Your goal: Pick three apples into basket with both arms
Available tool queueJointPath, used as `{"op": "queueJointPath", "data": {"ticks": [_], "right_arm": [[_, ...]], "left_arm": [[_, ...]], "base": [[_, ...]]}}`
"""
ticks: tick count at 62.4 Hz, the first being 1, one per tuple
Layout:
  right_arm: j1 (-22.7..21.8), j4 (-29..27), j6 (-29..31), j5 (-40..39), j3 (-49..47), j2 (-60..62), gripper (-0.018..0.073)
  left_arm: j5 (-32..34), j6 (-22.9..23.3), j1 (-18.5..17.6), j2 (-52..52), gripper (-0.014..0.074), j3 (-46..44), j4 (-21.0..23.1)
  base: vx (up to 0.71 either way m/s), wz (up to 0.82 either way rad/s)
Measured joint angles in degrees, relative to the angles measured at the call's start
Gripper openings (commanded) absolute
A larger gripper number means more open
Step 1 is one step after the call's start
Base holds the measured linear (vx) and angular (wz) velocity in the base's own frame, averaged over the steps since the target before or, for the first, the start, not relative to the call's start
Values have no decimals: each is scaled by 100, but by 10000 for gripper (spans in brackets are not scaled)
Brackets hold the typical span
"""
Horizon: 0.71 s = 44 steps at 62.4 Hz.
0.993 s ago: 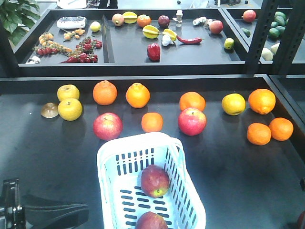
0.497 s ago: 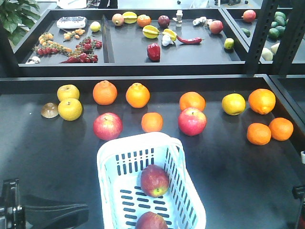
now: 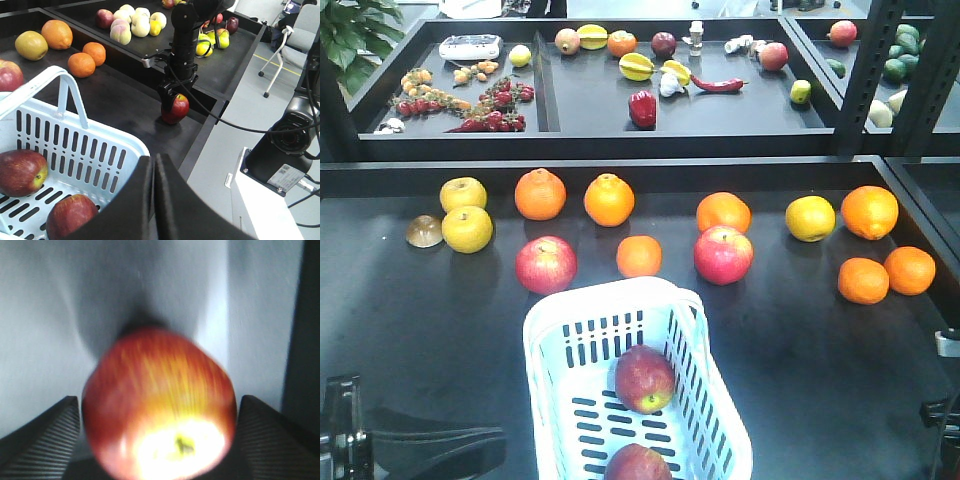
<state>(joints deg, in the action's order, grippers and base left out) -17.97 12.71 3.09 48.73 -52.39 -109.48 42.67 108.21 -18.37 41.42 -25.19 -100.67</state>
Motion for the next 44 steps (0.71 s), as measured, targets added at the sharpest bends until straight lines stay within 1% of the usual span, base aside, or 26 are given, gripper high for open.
{"op": "queueJointPath", "data": {"ticks": [8,14,21,26,32,36,37,44], "right_arm": [[0,0,0,-8,-11,-45,536],[0,-23,0,-8,-11,-45,453],[0,-122,0,-1,-11,-25,297],[0,-301,0,5,-11,42,181],[-15,-521,50,13,-11,244,59],[-15,-686,175,23,-11,486,-6],[-15,-757,215,23,-11,546,-17],[-15,-1271,636,33,-11,1112,-9]], "left_arm": [[0,0,0,0,-6,0,0],[0,0,0,0,-6,0,0],[0,0,0,0,-6,0,0],[0,0,0,0,-6,0,0],[0,0,0,0,-6,0,0],[0,0,0,0,-6,0,0],[0,0,0,0,-6,0,0],[0,0,0,0,-6,0,0]], "base": [[0,0],[0,0],[0,0],[0,0],[0,0],[0,0],[0,0],[0,0]]}}
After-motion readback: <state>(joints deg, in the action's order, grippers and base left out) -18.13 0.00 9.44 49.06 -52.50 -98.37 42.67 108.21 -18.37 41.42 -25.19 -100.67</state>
